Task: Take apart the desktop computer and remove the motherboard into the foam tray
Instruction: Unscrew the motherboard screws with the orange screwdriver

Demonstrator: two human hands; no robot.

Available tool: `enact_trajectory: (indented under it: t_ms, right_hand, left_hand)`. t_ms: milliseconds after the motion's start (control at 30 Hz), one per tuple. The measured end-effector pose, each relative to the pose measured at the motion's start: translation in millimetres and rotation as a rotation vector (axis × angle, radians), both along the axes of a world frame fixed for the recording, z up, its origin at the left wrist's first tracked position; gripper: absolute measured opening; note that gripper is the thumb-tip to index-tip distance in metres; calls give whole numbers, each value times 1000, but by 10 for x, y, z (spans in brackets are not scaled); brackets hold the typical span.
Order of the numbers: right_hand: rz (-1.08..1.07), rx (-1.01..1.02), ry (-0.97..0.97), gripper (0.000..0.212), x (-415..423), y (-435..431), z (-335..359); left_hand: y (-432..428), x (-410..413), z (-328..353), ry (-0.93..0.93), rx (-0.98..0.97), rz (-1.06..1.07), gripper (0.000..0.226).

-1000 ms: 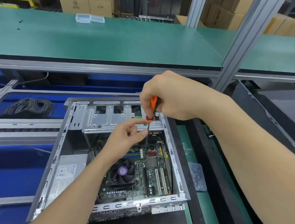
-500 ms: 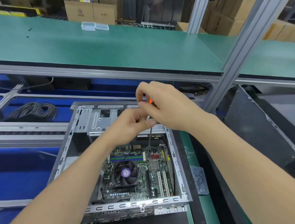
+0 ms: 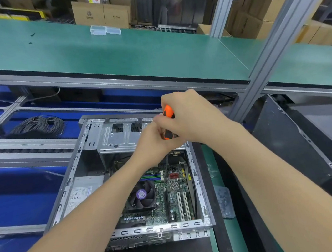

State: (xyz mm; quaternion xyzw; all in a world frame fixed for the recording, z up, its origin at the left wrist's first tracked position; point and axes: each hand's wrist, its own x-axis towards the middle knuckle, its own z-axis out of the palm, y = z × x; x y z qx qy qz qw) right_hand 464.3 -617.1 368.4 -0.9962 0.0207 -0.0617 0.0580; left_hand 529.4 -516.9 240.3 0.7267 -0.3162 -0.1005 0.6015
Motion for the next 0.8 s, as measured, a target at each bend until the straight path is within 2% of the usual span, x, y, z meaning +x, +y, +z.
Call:
enact_trajectory:
  t_ms: [100, 133, 233, 300, 433, 500, 567, 600, 667, 700, 733, 800]
  right_hand:
    - [108, -2, 66, 8, -56, -98, 139]
    - [138, -27, 99, 7, -72, -126, 190]
    - [199, -64, 155, 33, -100, -124, 270]
    - [212, -46, 160, 38, -89, -58, 223]
    - [193, 72, 152, 36, -92, -17, 86]
    - [225, 131, 161, 35, -113, -50, 91]
    - [256, 190, 167, 29, -137, -83, 100]
    - [248, 201, 152, 24, -145, -90, 90]
    - [168, 62, 37, 21, -155, -79, 30]
    - [94, -85, -42, 30, -156, -62, -10]
    - [-1, -211, -100, 41, -153, -36, -36]
    - [-158, -278, -134, 58, -138, 32, -43]
  left_hand:
    - [135, 45, 73, 28, -81, -157, 8]
    - [177, 77, 88, 40, -94, -209, 14]
    - [266, 160, 138, 58, -53, -352, 27]
    - [285, 181, 162, 31, 0, -419, 34]
    - [261, 180, 180, 71, 100, -450, 49]
    - [246, 169, 160, 81, 89, -434, 55]
    - [215, 128, 158, 77, 52, -369, 36]
    - [192, 110, 162, 73, 33, -341, 36]
    - [143, 90, 159, 52, 14, -264, 34]
    - [113, 83, 140, 35, 18, -228, 33]
    - [75, 68, 123, 36, 20, -206, 43]
    - [6, 40, 80, 69, 23, -121, 65]
